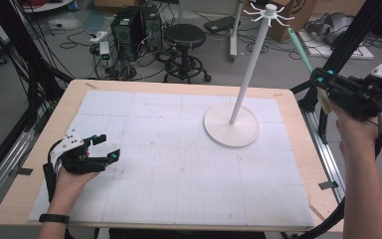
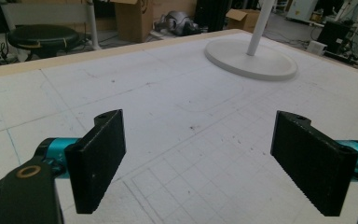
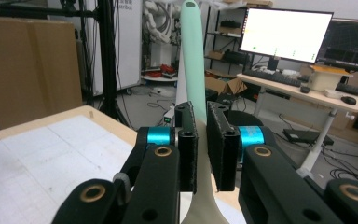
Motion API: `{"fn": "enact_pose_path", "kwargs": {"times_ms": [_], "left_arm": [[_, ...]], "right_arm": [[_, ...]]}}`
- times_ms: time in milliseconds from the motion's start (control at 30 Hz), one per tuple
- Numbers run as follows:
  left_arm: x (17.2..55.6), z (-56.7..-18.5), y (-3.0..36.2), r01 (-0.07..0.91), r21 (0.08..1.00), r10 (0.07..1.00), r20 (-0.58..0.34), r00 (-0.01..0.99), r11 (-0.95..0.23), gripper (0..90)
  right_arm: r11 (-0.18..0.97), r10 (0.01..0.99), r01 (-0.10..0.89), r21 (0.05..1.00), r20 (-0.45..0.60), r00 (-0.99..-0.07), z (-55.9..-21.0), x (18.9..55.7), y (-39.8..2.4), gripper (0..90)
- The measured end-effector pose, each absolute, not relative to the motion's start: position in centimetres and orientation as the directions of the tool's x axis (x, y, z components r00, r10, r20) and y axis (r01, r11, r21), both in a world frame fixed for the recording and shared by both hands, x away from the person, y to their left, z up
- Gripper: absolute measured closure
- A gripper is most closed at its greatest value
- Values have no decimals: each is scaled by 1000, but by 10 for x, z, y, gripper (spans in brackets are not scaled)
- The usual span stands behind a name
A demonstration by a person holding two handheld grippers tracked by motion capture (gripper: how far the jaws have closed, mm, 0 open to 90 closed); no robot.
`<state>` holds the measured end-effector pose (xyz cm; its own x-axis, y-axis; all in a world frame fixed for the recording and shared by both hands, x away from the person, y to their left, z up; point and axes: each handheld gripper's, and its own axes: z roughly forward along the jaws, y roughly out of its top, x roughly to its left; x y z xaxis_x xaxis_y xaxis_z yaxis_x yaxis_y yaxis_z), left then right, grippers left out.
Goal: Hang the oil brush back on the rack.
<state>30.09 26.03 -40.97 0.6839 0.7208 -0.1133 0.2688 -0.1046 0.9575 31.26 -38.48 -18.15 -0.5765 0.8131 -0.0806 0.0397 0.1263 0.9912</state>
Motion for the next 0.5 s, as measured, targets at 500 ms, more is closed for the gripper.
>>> {"fn": "enact_pose_path", "kwargs": {"times_ms": [500], "left_arm": [[301,-410,261,268,957,722,-111,683,-107,185]], "right_arm": [[131,822,46,990,-83,-564,-174,321,-380,831]]}}
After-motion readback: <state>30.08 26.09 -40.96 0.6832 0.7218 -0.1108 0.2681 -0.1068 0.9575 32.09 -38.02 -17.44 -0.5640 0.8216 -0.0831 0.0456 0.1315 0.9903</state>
